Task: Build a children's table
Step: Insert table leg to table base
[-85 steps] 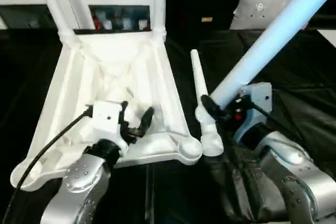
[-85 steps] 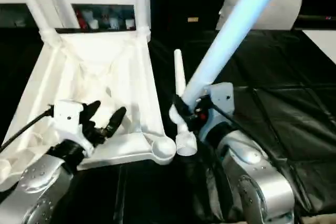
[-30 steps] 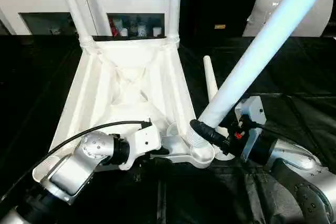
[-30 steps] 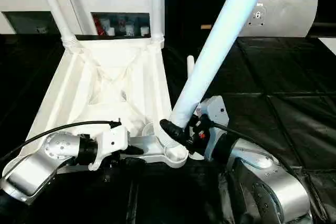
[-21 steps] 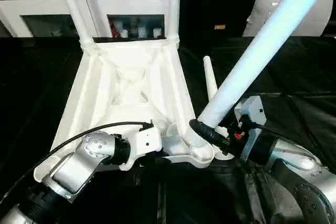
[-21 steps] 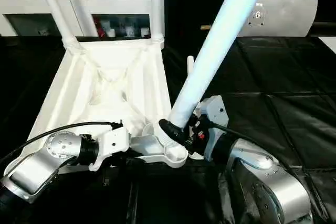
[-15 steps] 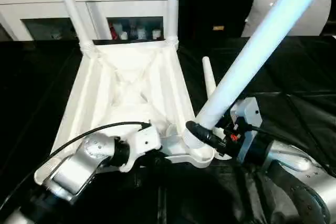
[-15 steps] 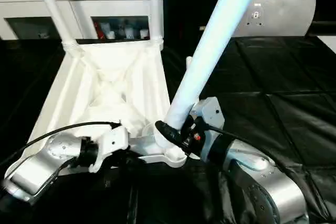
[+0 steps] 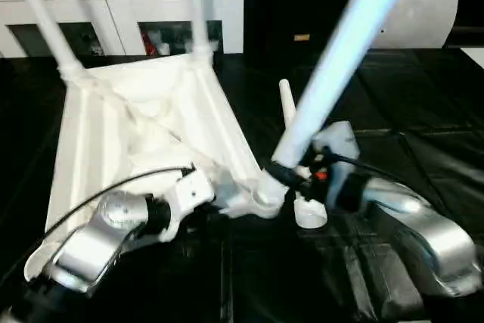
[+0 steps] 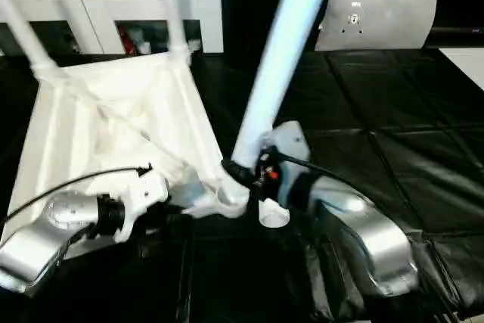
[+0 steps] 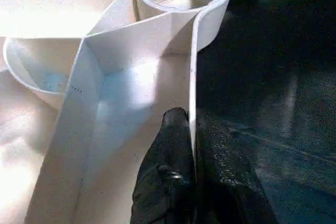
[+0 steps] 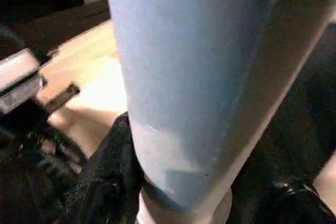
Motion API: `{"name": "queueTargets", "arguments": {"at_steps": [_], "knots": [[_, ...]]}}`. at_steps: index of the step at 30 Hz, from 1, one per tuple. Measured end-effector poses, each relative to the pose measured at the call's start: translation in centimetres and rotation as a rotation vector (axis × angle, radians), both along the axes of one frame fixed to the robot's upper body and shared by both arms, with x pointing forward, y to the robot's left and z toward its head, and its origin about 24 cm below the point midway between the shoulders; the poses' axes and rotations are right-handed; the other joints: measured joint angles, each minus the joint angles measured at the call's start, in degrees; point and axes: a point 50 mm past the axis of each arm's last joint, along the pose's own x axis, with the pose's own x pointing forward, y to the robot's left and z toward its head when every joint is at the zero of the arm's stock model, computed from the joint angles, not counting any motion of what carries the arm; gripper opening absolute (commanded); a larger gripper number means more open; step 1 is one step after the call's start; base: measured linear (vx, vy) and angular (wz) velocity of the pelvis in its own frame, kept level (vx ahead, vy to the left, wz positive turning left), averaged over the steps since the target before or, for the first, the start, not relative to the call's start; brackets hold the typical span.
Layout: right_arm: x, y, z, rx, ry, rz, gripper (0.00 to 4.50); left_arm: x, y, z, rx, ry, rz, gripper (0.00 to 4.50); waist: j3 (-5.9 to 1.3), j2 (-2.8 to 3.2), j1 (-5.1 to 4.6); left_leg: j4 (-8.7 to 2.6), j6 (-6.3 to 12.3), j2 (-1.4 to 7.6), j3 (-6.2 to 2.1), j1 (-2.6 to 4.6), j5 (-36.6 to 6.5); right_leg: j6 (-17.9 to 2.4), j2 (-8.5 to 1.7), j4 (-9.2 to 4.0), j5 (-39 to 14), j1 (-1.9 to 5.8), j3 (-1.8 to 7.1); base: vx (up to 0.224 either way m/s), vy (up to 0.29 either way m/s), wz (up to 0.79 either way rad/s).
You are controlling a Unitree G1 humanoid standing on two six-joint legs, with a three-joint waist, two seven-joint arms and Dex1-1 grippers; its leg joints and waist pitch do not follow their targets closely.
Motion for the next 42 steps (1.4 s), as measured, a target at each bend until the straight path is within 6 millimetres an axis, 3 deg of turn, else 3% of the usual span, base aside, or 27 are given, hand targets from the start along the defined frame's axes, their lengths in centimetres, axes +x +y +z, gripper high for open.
{"name": "queueTargets", "arguments": {"at_steps": [11,21,27,28,29,34,40,41,42], "knots": [[1.6,1.5,-1.0,-0.023,0.012,0.107,1.89,0.8,0.2,0.1,-0.013,-0.023,0.013,0.0,0.04,-0.38,0.63,-0.02,0.0,0.04,0.09,0.03,0.01,-0.04,-0.02,0.09,0.02,-0.04,0.0,0.0,0.0,0.0],[2.7,0.9,-1.3,-0.072,-0.002,0.112,1.89,1.0,0.5,0.1,-0.021,-0.024,-0.038,0.0,0.13,-0.82,1.38,-0.06,0.09,0.18,0.43,0.09,0.08,-0.03,-0.1,0.14,0.02,-0.02,0.01,0.0,0.0,0.0],[2.6,0.8,-1.4,-0.074,-0.003,0.126,1.89,1.2,0.5,0.0,-0.031,-0.034,-0.049,0.0,0.13,-0.88,1.85,-0.08,0.05,0.67,1.27,0.2,0.21,-0.03,-0.12,0.14,0.02,-0.01,0.01,0.0,0.0,0.0],[2.6,0.7,-1.5,-0.072,-0.002,0.122,1.89,1.3,0.4,0.0,-0.039,-0.032,-0.045,0.45,0.13,-0.88,1.97,-0.08,0.06,0.68,1.31,0.21,0.22,-0.03,-0.13,0.14,0.02,-0.01,0.01,0.0,0.0,0.0],[2.6,0.5,-1.5,-0.068,0.0,0.115,1.89,1.3,0.3,0.0,-0.058,-0.029,-0.04,0.56,0.13,-0.88,2.1,-0.08,0.05,0.68,1.33,0.2,0.25,-0.03,-0.15,0.14,0.02,-0.01,0.01,0.0,0.0,0.0],[2.4,0.4,-1.9,-0.056,0.009,0.1,1.89,2.0,-0.3,0.8,-0.147,-0.048,-0.025,0.91,-0.22,-2.3,2.44,-0.08,0.01,0.81,1.35,0.17,0.32,-0.03,-0.13,0.09,0.02,0.03,-0.07,0.0,0.0,0.0],[2.3,0.4,-1.9,-0.053,0.012,0.091,1.89,2.8,-0.4,0.8,-0.106,-0.071,-0.009,1.16,-0.26,-2.35,2.44,-0.08,0.0,0.79,1.41,0.24,0.3,-0.03,-0.19,0.07,0.02,0.14,-0.05,0.0,0.0,0.0],[2.2,0.4,-2.0,-0.052,0.012,0.088,1.89,2.9,-0.4,0.8,-0.098,-0.075,-0.013,0.82,-0.27,-2.34,2.46,-0.08,-0.01,0.81,1.4,0.26,0.3,-0.04,-0.17,0.08,0.02,0.15,-0.07,0.0,0.0,0.0],[2.2,0.4,-2.0,-0.052,0.012,0.087,1.89,2.9,-0.3,0.8,-0.094,-0.076,-0.018,0.76,-0.29,-2.31,2.47,-0.08,-0.01,0.82,1.4,0.28,0.3,-0.04,-0.17,0.09,0.02,0.16,-0.08,0.0,0.0,0.0]]}}
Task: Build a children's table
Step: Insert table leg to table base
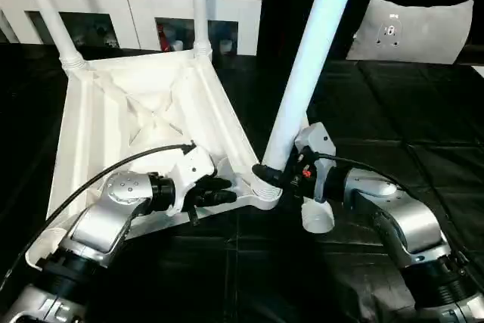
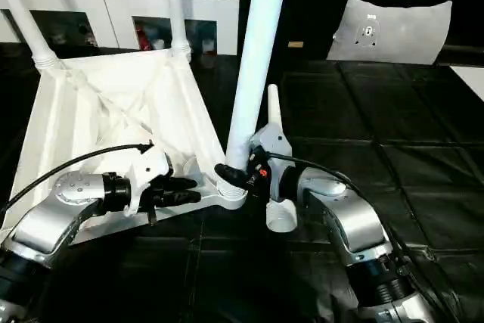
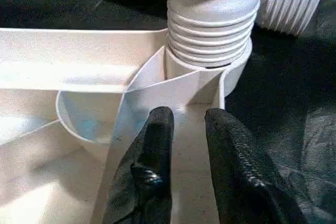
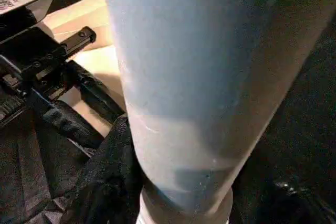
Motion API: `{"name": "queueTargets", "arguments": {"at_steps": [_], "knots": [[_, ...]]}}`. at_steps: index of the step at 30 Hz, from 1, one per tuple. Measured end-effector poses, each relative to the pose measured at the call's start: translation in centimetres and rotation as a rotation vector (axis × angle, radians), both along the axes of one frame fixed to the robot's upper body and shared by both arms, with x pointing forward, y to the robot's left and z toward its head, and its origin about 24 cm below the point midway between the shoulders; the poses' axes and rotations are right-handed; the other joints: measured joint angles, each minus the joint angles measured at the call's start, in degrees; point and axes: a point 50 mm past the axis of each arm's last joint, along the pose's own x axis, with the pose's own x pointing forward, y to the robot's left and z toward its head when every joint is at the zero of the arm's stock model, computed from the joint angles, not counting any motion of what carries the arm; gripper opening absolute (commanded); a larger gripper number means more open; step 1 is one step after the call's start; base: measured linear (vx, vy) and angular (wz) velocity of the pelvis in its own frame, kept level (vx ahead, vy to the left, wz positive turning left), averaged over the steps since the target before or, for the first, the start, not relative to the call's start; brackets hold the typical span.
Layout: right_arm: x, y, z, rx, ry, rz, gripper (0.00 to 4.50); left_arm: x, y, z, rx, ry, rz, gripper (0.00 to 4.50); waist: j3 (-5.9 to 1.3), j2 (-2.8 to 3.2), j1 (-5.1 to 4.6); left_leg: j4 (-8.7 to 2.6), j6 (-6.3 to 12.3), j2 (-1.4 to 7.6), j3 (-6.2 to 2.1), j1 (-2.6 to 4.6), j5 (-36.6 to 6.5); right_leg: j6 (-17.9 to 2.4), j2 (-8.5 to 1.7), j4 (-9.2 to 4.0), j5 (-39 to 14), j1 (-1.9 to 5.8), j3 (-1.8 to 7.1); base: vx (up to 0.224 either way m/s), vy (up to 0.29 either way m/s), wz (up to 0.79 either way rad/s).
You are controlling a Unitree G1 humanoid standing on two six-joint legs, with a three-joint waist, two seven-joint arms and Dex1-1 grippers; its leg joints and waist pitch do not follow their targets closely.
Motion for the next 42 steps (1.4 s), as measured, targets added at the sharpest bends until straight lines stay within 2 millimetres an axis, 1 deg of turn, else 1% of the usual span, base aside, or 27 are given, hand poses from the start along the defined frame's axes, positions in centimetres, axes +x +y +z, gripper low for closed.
{"name": "queueTargets", "arguments": {"at_steps": [6,12,13,17,18,21,25,29,30,31,32,34,35,36,38,40,41,42], "knots": [[-0.4,0.1,0.0,0.004,-0.005,0.003,1.89,-0.3,0.3,0.1,0.014,0.022,-0.047,0.79,-0.01,0.02,-0.14,-0.06,0.03,0.01,0.0,0.0,-0.02,0.0,0.0,-0.01,0.0,0.0,0.0,0.0,0.0,0.0],[-0.5,0.1,0.0,0.005,-0.006,0.004,1.89,-0.4,0.5,0.1,-0.034,0.091,-0.022,0.79,-0.02,0.03,-0.14,-0.13,0.03,0.02,0.01,-0.01,-0.02,-0.02,0.02,-0.01,0.0,-0.04,0.0,0.0,0.0,0.0],[-0.5,0.1,0.0,0.004,-0.005,0.004,1.89,-0.4,0.5,0.1,-0.039,0.095,-0.022,1.07,-0.02,0.03,-0.14,-0.13,0.02,0.02,0.02,-0.01,-0.02,-0.02,0.02,-0.02,0.0,-0.03,0.0,0.0,0.0,0.0],[-0.5,0.1,0.0,0.003,-0.003,0.004,1.89,-0.6,0.7,0.2,-0.049,0.122,-0.027,1.18,-0.01,0.04,-0.16,-0.13,0.02,0.03,0.02,0.0,-0.02,-0.02,0.02,-0.02,0.0,-0.03,0.0,0.0,0.0,0.0],[-0.5,0.1,0.0,0.003,-0.003,0.004,1.89,-0.7,0.7,0.2,-0.042,0.126,-0.04,1.44,-0.01,0.04,-0.15,-0.13,0.01,0.03,0.02,0.01,-0.02,-0.02,0.02,-0.02,0.0,-0.03,0.0,0.0,0.0,0.0],[-0.5,0.1,0.0,0.002,-0.002,0.004,1.89,-1.4,0.8,-0.7,-0.01,0.156,-0.058,1.54,0.0,0.05,-0.12,-0.13,0.0,0.03,0.02,0.0,-0.03,-0.02,0.02,-0.02,0.0,-0.03,0.0,0.0,0.0,0.0],[-0.5,0.1,-0.1,-0.001,-0.002,0.003,1.89,-1.4,0.7,-0.7,0.01,0.134,-0.071,1.54,0.01,0.08,-0.07,-0.13,-0.29,0.03,0.02,0.12,-0.18,-0.01,0.02,-0.04,0.0,0.07,0.0,0.0,0.0,0.0],[-0.5,0.0,-0.1,-0.008,0.0,-0.001,1.89,-1.2,0.6,-0.9,0.017,0.113,-0.061,1.54,0.07,0.17,-0.08,-0.2,-0.29,0.02,0.02,0.55,-0.19,0.01,0.02,-0.11,-0.02,0.42,0.0,0.0,0.0,0.0],[-0.5,0.0,-0.1,-0.011,0.0,-0.003,1.89,-1.1,0.6,-0.9,0.022,0.105,-0.05,1.36,0.08,0.18,-0.07,-0.22,-0.3,0.02,0.02,0.71,-0.2,0.02,0.02,-0.12,-0.03,0.53,0.0,0.0,0.0,0.0],[-0.5,0.0,-0.1,-0.012,0.0,-0.002,1.89,-1.0,0.7,-1.0,0.027,0.1,-0.039,1.36,0.09,0.19,-0.1,-0.25,-0.3,0.01,0.03,0.81,-0.2,0.03,0.02,-0.13,-0.04,0.6,0.0,0.0,0.0,0.0],[-0.5,0.0,-0.2,-0.012,0.001,-0.003,1.89,-0.8,0.7,-1.0,0.025,0.093,-0.032,1.18,0.1,0.2,-0.08,-0.27,-0.3,0.01,0.03,0.82,-0.2,0.04,0.02,-0.16,-0.04,0.62,-0.01,0.0,0.0,0.0],[-0.5,0.0,-0.2,-0.013,0.001,-0.004,1.89,-0.8,0.7,-1.0,0.021,0.093,-0.039,1.15,0.11,0.23,-0.07,-0.28,-0.3,0.0,0.03,0.82,-0.2,0.04,0.01,-0.19,-0.04,0.62,-0.01,0.0,0.0,0.0],[-0.5,0.0,-0.2,-0.013,0.001,-0.004,1.89,-0.8,0.7,-1.0,0.019,0.092,-0.042,0.91,0.11,0.24,-0.08,-0.28,-0.3,-0.02,0.03,0.82,-0.2,0.04,0.0,-0.19,-0.04,0.63,0.0,0.0,0.0,0.0],[-0.5,0.0,-0.2,-0.014,0.001,-0.004,1.89,-0.7,0.6,-1.0,0.018,0.092,-0.042,0.8,0.12,0.26,-0.07,-0.29,-0.3,-0.02,0.03,0.82,-0.2,0.04,0.0,-0.19,-0.04,0.63,0.0,0.0,0.0,0.0],[-0.5,0.0,-0.2,-0.015,0.001,-0.005,1.89,-0.7,0.6,-1.0,0.014,0.094,-0.052,0.76,0.16,0.34,-0.07,-0.28,-0.3,-0.03,0.03,0.82,-0.2,0.04,-0.01,-0.19,-0.04,0.64,0.0,0.0,0.0,0.0],[-0.5,0.0,-0.2,-0.016,0.0,-0.005,1.89,-0.8,0.6,-1.1,0.012,0.097,-0.055,0.55,0.2,0.4,-0.06,-0.28,-0.31,-0.03,0.03,0.82,-0.19,0.04,-0.01,-0.19,-0.04,0.65,0.0,0.0,0.0,0.0],[-0.5,-0.1,-0.2,-0.019,0.001,-0.006,1.89,-0.8,0.6,-1.1,0.012,0.097,-0.056,0.55,0.2,0.41,-0.05,-0.28,-0.31,-0.03,0.03,0.83,-0.19,0.04,-0.01,-0.18,-0.04,0.65,0.0,0.0,0.0,0.0],[-0.5,-0.1,-0.2,-0.021,0.0,-0.007,1.89,-0.8,0.6,-1.1,0.015,0.097,-0.059,0.46,0.22,0.46,-0.03,-0.28,-0.31,-0.03,0.03,0.83,-0.19,0.04,-0.01,-0.18,-0.04,0.65,0.0,0.0,0.0,0.0]]}}
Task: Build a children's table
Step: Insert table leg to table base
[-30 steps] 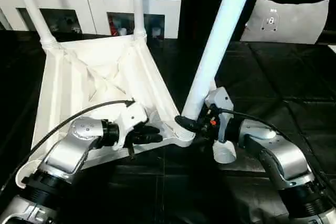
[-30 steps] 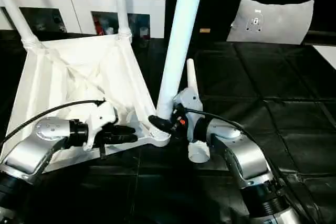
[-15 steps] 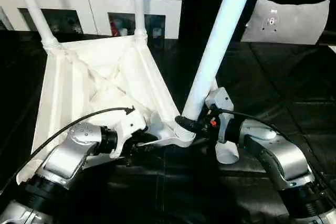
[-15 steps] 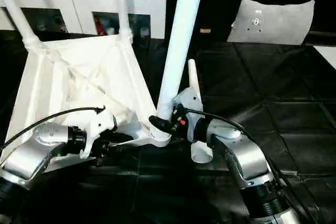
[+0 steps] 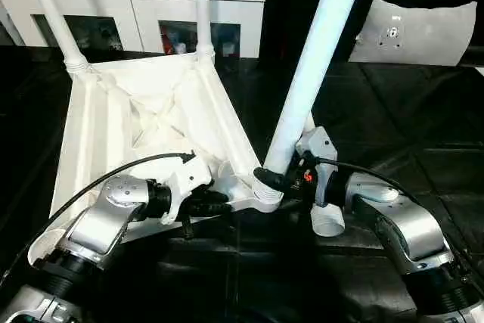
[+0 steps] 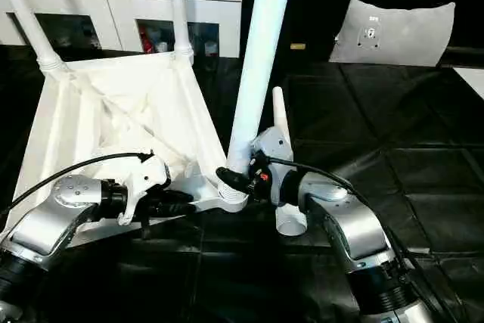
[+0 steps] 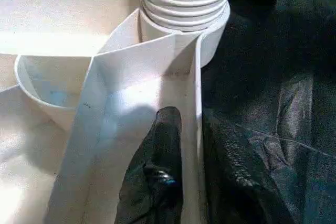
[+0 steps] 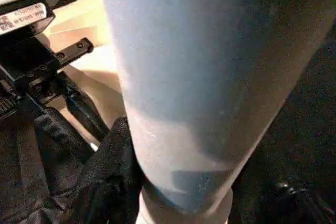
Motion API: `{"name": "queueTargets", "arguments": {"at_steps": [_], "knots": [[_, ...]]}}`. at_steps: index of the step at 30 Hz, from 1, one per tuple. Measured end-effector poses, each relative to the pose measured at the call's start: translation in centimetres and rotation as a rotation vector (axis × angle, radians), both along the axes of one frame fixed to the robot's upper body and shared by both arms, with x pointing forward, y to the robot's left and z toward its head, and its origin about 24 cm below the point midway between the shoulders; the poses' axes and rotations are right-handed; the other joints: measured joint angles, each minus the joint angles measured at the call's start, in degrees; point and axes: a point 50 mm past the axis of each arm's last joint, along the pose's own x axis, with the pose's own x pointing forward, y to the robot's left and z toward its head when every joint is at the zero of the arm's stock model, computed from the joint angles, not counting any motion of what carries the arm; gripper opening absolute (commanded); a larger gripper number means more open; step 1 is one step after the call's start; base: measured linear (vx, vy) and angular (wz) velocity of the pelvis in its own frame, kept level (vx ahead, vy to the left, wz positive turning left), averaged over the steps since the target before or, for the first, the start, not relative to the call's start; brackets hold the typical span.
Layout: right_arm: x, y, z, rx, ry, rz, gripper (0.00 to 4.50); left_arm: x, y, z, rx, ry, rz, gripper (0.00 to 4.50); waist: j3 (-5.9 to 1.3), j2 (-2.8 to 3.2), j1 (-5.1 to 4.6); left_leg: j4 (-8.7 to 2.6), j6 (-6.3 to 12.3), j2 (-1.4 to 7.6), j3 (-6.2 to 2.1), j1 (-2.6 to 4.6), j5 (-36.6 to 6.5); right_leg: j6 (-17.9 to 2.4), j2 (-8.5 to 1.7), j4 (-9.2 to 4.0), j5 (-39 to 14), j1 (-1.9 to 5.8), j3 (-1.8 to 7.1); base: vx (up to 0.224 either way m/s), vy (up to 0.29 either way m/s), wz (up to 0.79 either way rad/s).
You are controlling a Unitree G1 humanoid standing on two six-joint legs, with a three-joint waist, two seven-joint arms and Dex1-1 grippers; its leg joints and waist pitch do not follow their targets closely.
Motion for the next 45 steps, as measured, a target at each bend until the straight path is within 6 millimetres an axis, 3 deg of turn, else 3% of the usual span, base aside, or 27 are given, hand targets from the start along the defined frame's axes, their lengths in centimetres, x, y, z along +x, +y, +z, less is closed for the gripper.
{"name": "queueTargets", "arguments": {"at_steps": [8,16,24,28,37,41,45], "knots": [[0.0,-0.1,0.0,-0.005,-0.001,0.01,1.89,0.0,-0.1,0.1,0.043,-0.029,-0.061,0.0,-0.02,0.08,-0.01,-0.04,0.0,0.0,0.0,0.01,0.0,0.01,0.0,-0.01,-0.01,0.02,-0.01,0.0,0.0,0.0],[-0.3,0.0,0.2,0.022,0.056,0.102,1.89,-0.5,0.9,0.4,0.043,0.015,-0.124,0.0,-0.02,0.05,0.3,-0.3,0.0,-0.01,0.0,0.0,-0.01,0.02,-0.01,-0.07,-0.14,-0.02,-0.01,0.0,0.0,0.0],[-0.7,-1.1,-0.8,0.14,0.134,0.017,1.89,-0.3,0.4,0.2,0.024,0.016,-0.107,0.0,-0.01,0.14,1.27,-0.48,-0.06,-0.03,0.04,0.06,0.03,0.0,-0.03,-0.09,-0.23,-0.01,-0.02,0.0,0.0,0.0],[-1.1,-1.5,-1.3,0.164,0.128,-0.012,1.89,-0.3,0.3,0.1,0.019,0.016,-0.104,0.0,-0.05,0.47,1.34,-0.5,-0.06,-0.03,0.09,0.06,0.03,0.02,-0.06,-0.22,-0.24,0.04,-0.02,0.0,0.0,0.0],[-1.8,-0.9,-0.7,-0.015,-0.034,0.109,1.89,-0.3,0.2,0.1,0.024,0.012,-0.125,0.0,-0.07,0.82,1.44,-0.82,-0.05,-0.04,0.21,0.06,0.04,0.12,-0.11,-0.39,-0.29,0.05,-0.02,0.0,0.0,0.0],[-1.1,-0.4,-0.3,-0.073,-0.048,0.188,1.89,-0.2,0.4,0.2,0.04,0.008,-0.131,0.0,0.03,0.63,1.09,-0.83,-0.05,-0.04,0.21,0.08,0.04,0.12,-0.1,-0.41,-0.3,0.05,-0.03,0.0,0.0,0.0],[-1.0,-0.4,-0.1,-0.084,-0.042,0.243,1.89,0.0,0.5,0.6,0.055,0.009,-0.161,0.0,0.47,-0.1,1.03,-1.02,-0.05,-0.04,0.21,0.09,0.04,0.12,-0.1,-0.49,-0.3,0.04,-0.04,0.0,0.0,0.0]]}}
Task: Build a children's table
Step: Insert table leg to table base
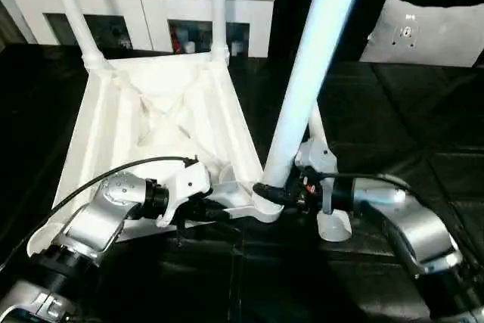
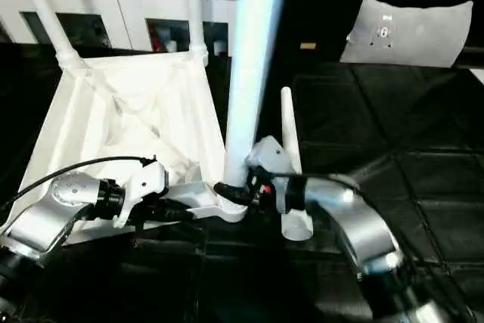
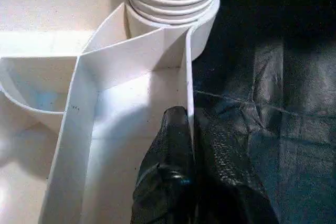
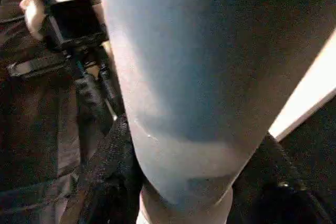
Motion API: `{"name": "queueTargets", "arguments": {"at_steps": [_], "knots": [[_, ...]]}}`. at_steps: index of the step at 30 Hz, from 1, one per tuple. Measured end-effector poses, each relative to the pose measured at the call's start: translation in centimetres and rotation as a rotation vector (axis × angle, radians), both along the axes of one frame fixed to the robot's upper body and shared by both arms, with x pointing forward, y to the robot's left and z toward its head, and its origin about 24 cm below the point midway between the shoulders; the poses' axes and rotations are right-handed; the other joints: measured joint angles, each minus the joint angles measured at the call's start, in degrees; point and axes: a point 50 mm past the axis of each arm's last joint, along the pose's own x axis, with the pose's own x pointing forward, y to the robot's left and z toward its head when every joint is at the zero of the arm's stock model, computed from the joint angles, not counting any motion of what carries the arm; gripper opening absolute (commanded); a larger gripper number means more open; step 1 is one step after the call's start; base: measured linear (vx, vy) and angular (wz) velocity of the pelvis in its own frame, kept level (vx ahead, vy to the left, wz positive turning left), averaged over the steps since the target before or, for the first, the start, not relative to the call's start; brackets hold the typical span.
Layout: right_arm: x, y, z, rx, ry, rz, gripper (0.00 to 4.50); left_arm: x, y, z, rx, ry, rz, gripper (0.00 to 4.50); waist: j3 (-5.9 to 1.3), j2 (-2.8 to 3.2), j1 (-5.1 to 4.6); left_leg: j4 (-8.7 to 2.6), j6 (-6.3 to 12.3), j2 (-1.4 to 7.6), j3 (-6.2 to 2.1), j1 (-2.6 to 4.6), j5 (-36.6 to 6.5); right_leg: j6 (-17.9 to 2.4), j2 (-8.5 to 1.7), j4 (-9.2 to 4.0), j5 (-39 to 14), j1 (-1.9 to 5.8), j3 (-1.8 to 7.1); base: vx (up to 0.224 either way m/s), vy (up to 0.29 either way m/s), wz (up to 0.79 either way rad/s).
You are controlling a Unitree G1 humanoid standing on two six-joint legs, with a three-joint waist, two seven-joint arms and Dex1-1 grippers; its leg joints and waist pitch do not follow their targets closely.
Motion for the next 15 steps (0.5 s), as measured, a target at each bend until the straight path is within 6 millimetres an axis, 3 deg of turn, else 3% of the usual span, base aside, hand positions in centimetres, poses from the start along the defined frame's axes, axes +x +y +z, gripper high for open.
{"name": "queueTargets", "arguments": {"at_steps": [2,7,15], "knots": [[-0.1,0.0,0.0,0.009,0.012,0.019,1.89,0.1,0.2,0.2,0.007,0.002,-0.017,0.0,0.03,-0.42,0.04,-0.28,0.0,0.0,0.0,-0.01,0.0,0.0,0.01,-0.25,0.0,0.02,-0.03,0.0,0.0,0.0],[-0.4,0.2,0.0,0.024,0.018,0.046,1.89,0.5,0.6,0.6,0.023,0.013,-0.051,0.0,0.22,-0.83,-0.17,-0.6,0.0,0.0,0.08,-0.01,0.0,0.05,0.0,-0.45,-0.21,0.02,-0.02,0.0,0.0,0.0],[-1.0,0.8,0.2,0.045,0.001,0.063,1.89,1.1,1.2,1.2,0.051,0.01,-0.092,0.0,0.78,-0.5,-0.57,-1.24,-0.01,0.0,0.16,0.23,0.0,-0.14,0.02,-0.45,-0.65,-0.02,-0.03,0.0,0.0,0.0]]}}
